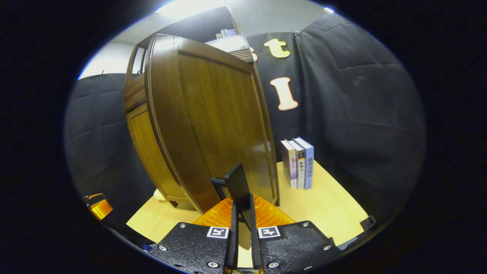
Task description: Open the right door of the double-door shoe cabinet with the right hand, and open the left door with the left hand.
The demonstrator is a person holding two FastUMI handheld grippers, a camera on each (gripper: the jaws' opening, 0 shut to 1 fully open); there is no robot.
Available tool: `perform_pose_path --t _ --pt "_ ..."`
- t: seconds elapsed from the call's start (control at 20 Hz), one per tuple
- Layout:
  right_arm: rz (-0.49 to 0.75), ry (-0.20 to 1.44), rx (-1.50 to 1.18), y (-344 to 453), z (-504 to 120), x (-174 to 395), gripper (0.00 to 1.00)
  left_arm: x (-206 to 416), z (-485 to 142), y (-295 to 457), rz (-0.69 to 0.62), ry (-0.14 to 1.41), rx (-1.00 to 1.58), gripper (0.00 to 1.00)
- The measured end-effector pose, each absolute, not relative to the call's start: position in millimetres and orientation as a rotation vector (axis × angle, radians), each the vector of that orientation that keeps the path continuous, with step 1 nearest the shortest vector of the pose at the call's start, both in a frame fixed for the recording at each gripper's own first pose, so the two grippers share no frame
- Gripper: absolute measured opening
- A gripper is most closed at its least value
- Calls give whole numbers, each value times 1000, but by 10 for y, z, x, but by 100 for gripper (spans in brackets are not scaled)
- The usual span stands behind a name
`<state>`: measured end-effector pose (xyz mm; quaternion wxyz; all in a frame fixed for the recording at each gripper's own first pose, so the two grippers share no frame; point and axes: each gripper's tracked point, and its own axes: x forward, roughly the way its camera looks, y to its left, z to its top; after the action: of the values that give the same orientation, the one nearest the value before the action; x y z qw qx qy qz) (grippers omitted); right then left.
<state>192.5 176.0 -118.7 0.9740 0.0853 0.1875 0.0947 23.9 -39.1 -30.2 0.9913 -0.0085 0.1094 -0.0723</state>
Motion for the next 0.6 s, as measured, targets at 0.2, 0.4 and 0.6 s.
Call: perform_pose_path --t 0.2,0.4,0.6 --pt "150 374 144 1500 -1149 1983 8 353 -301 -636 -157 238 -6 92" --pt "170 361 181 964 -1159 2056 6 533 -248 -1013 -158 259 -32 99" --pt "277 373 143 762 -1172 2155 6 633 -223 -1407 -124 265 -29 99"
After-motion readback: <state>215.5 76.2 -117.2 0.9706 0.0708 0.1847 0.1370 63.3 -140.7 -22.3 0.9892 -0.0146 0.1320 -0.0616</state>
